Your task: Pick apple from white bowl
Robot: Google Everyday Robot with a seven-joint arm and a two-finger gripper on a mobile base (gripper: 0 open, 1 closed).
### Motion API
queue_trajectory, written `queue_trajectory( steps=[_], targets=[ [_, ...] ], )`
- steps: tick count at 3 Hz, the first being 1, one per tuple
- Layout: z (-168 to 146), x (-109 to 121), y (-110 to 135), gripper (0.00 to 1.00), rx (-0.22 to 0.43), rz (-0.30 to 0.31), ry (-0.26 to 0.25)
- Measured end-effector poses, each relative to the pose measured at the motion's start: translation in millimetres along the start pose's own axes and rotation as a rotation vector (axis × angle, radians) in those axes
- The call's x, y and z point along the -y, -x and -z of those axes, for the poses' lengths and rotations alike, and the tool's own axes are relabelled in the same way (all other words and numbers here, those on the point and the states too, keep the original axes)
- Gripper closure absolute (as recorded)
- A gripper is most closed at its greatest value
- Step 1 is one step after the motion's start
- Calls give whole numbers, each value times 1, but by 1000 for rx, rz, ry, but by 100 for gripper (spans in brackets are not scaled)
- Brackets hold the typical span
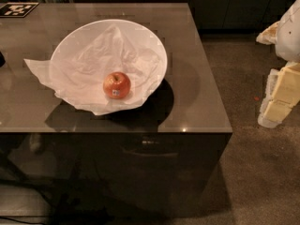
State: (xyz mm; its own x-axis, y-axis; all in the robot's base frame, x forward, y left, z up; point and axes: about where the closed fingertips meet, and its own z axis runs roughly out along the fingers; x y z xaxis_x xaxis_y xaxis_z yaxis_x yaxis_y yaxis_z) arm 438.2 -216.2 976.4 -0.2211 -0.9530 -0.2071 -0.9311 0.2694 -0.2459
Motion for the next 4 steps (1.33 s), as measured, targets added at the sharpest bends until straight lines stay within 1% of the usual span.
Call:
queue_trajectory(
  steps=[1, 2, 3, 4],
  targets=[
    [1, 0, 3, 0, 4, 2, -3],
    [-2, -5, 27, 0, -8, 40, 13],
    [-15, -11, 58, 0, -30, 92, 61],
    [-24, -18, 91, 0, -53, 149, 91]
  ],
)
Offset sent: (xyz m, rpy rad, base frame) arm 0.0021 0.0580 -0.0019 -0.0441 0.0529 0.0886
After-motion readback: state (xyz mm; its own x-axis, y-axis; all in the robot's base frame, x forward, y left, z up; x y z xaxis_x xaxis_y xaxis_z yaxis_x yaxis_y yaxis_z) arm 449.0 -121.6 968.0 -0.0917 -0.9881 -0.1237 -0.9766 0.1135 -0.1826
